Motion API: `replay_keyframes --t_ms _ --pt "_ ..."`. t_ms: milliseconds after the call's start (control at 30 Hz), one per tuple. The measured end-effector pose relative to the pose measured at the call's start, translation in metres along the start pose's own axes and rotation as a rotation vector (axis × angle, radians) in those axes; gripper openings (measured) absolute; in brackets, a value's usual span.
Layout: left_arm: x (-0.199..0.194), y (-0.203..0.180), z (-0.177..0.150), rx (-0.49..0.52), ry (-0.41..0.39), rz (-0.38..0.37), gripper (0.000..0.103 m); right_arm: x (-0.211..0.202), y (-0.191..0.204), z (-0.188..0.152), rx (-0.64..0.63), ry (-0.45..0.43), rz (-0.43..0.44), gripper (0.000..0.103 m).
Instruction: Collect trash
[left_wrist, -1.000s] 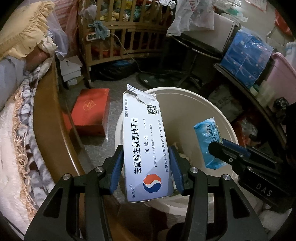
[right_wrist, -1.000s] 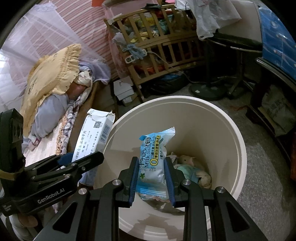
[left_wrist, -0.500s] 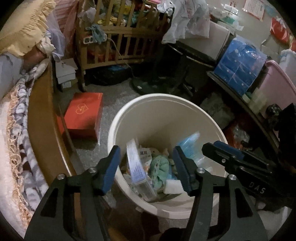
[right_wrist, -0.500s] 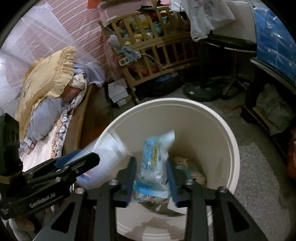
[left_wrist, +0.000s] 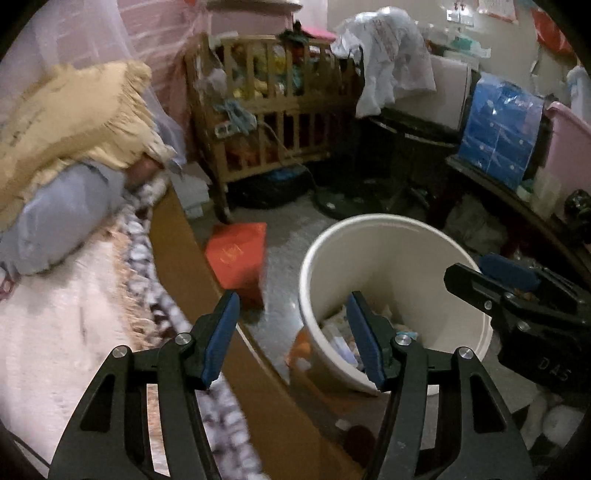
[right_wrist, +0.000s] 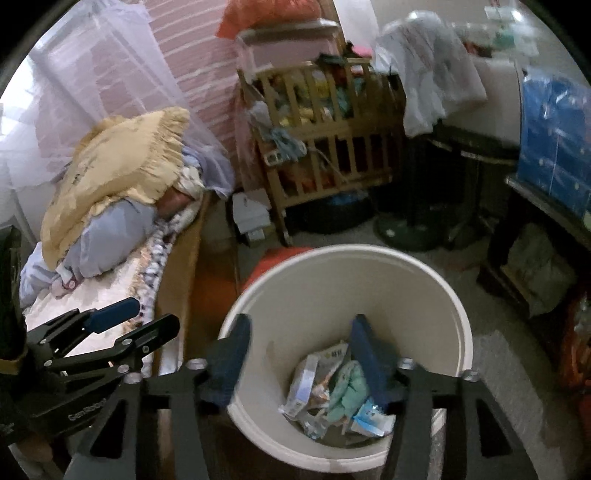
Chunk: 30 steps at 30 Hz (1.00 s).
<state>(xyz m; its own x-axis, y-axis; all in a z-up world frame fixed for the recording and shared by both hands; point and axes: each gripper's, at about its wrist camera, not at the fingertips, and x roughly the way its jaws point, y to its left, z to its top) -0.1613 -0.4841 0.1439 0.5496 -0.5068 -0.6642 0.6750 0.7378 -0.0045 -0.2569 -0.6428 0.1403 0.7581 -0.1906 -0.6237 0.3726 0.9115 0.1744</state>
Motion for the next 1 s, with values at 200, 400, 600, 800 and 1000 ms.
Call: replay_keyframes --t_ms 200,400,600,800,1000 --pt "-0.039 0.021 -0.003 -0.043 -0.069 0.020 0.059 -0.030 0.021 0.004 0.002 -0.073 -0.021 0.065" --pt "-0.073 0.039 -0.002 -0.076 -0.132 0.044 0.059 -0.057 0.044 0.005 -0.031 -0.131 -0.046 0.066" --pt "-0.101 0.051 -0.005 -0.089 -0.187 0.083 0.059 -0.078 0.065 0.003 -0.059 -0.179 -0.051 0.073" --pt "-0.115 0.057 -0.005 -0.106 -0.214 0.094 0.059 -0.093 0.080 0.004 -0.088 -0.213 -0.058 0.080" --pt "-0.125 0.058 -0.006 -0.123 -0.238 0.104 0.059 -0.102 0.092 0.006 -0.112 -0.244 -0.070 0.084"
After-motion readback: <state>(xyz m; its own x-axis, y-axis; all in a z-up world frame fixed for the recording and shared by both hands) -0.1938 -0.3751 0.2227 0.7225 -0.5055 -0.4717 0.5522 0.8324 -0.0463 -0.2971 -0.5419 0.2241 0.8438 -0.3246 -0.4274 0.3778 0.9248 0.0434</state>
